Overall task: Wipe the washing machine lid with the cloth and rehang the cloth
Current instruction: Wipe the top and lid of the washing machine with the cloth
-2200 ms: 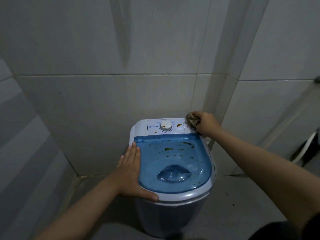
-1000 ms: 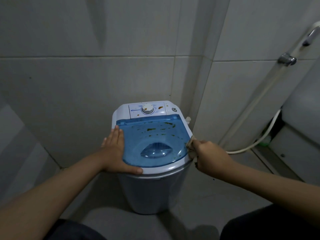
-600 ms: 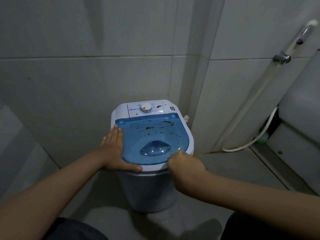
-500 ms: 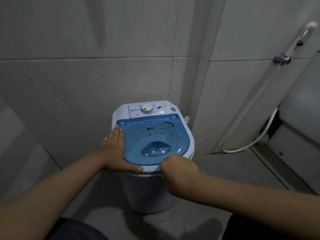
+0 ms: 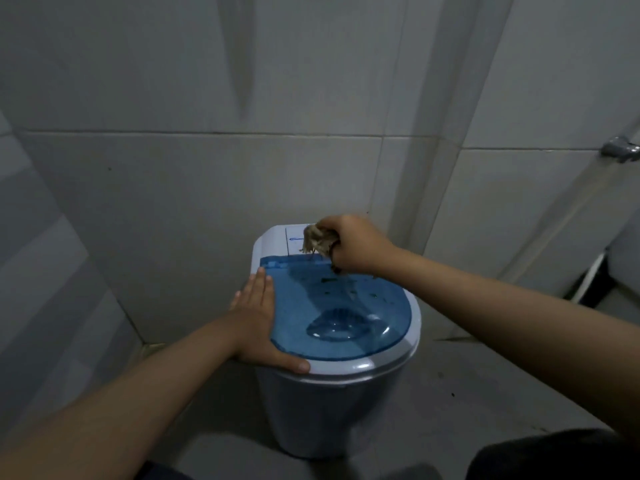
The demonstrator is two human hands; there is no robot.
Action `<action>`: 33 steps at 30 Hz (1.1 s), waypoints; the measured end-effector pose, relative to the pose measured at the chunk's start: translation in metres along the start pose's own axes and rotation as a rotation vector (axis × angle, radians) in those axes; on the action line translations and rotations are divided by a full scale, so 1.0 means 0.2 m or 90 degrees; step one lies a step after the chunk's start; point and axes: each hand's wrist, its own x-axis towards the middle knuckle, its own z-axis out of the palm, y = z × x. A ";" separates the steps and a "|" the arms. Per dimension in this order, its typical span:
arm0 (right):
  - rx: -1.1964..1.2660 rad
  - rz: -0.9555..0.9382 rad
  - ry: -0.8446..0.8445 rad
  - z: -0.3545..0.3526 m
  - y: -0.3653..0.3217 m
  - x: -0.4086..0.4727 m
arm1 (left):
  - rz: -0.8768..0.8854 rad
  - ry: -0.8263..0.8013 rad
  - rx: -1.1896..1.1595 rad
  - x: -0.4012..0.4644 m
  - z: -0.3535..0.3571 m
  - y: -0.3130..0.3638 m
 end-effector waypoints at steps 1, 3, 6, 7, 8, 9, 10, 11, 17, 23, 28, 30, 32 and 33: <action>-0.028 -0.022 0.008 0.03 0.01 0.08 | 0.000 0.001 -0.003 0.00 0.00 0.00; -0.073 -0.068 0.021 0.09 0.01 0.22 | -0.001 0.005 -0.009 0.00 0.00 0.00; -0.136 -0.121 0.020 0.16 -0.03 0.37 | -0.004 0.005 -0.018 0.00 0.01 -0.01; -0.163 -0.125 0.008 0.18 -0.04 0.41 | -0.004 0.005 -0.020 0.01 0.01 -0.01; -0.191 -0.122 -0.009 0.21 -0.06 0.44 | -0.005 0.005 -0.024 0.01 0.01 -0.01; -0.220 -0.107 -0.032 0.24 -0.07 0.47 | -0.005 0.007 -0.027 0.01 0.01 -0.01; -0.245 -0.089 -0.049 0.27 -0.07 0.48 | -0.004 0.009 -0.030 0.01 0.01 -0.01; -0.264 -0.072 -0.056 0.29 -0.07 0.49 | -0.004 0.012 -0.031 0.01 0.02 -0.01; -0.262 -0.106 -0.042 0.36 -0.05 0.41 | 0.000 0.009 -0.030 0.02 0.02 -0.03; -0.266 -0.143 -0.054 0.35 -0.08 0.27 | 0.008 0.021 -0.038 0.02 0.02 -0.03; -0.273 -0.135 -0.132 0.26 -0.12 0.21 | 0.007 0.019 -0.034 0.01 0.02 -0.03; -0.222 -0.110 -0.158 0.18 -0.11 0.23 | 0.008 0.016 -0.033 0.01 0.02 -0.03; -0.156 -0.083 -0.121 0.11 -0.09 0.25 | 0.008 0.012 -0.028 0.01 0.01 -0.03; -0.138 -0.076 -0.084 0.07 -0.08 0.27 | 0.007 0.010 -0.025 0.01 0.01 -0.02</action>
